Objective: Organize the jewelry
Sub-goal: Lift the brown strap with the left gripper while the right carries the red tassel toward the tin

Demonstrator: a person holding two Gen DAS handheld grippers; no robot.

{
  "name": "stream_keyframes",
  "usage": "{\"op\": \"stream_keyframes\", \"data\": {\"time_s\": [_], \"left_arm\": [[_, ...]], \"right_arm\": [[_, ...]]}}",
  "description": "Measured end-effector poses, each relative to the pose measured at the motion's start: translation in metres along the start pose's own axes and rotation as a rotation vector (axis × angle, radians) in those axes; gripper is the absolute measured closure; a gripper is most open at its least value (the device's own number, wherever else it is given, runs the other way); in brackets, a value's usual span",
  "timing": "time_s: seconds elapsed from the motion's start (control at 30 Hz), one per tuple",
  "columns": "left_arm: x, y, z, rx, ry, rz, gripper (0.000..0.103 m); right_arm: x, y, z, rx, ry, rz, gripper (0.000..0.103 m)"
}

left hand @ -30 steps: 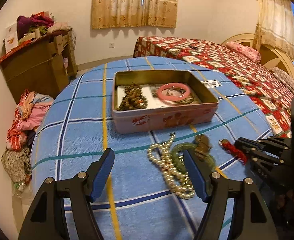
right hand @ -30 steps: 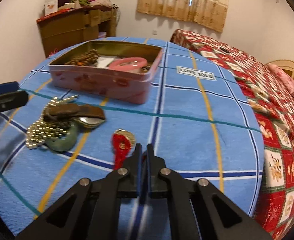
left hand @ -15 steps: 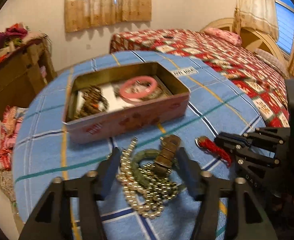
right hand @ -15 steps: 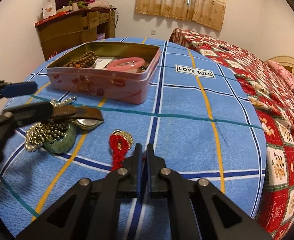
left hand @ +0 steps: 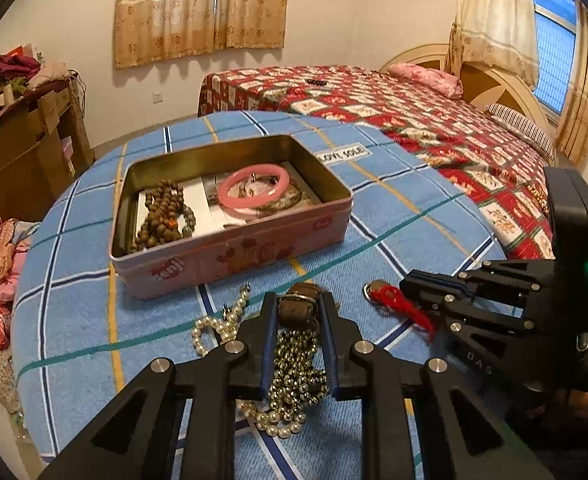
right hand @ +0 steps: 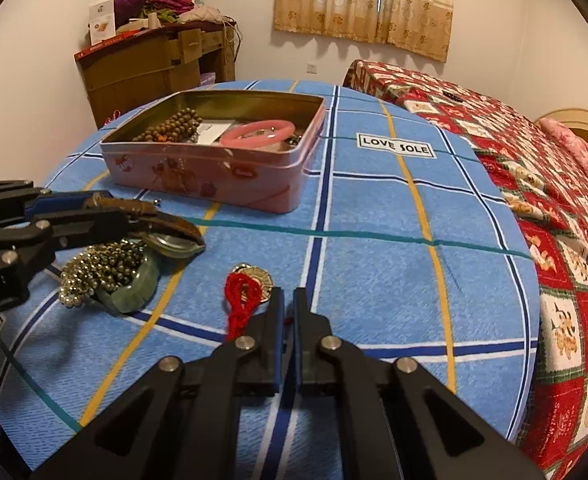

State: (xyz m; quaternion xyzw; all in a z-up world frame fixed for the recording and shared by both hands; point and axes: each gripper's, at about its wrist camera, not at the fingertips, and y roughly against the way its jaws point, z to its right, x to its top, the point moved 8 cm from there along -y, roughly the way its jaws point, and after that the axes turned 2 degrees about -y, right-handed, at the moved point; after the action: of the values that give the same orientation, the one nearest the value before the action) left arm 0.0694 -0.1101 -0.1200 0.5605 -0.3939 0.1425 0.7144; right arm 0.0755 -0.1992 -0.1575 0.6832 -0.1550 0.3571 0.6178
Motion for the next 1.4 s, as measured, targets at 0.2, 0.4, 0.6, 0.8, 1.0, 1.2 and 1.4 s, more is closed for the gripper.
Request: {"op": "stream_keyframes", "data": {"time_s": [0.2,0.4,0.6,0.8,1.0,1.2,1.4], "left_arm": [[0.01,0.01,-0.004,0.01,-0.005,0.03,0.085],[0.019,0.021,-0.008,0.017,-0.001,0.06,0.085],[0.029,0.032,-0.012,0.024,0.014,0.096,0.085],[0.025,0.034,-0.022,0.034,0.042,0.096,0.085],[0.028,0.039,-0.031,0.043,0.056,0.109,0.085],[0.033,0.043,-0.037,0.046,0.063,0.118,0.085],[0.046,0.049,-0.047,0.061,0.06,0.141,0.085]], "right_arm": [[0.01,0.012,0.0,0.004,-0.002,0.038,0.099],[0.02,0.022,0.002,0.007,-0.008,0.068,0.099],[0.023,0.021,0.003,0.046,-0.033,0.055,0.098],[0.011,0.011,-0.017,0.083,0.015,0.007,0.058],[-0.003,-0.002,-0.017,0.072,0.034,-0.053,0.095],[0.016,0.02,-0.006,0.063,0.002,0.024,0.096],[0.034,0.031,-0.004,0.069,-0.01,0.066,0.096]]}}
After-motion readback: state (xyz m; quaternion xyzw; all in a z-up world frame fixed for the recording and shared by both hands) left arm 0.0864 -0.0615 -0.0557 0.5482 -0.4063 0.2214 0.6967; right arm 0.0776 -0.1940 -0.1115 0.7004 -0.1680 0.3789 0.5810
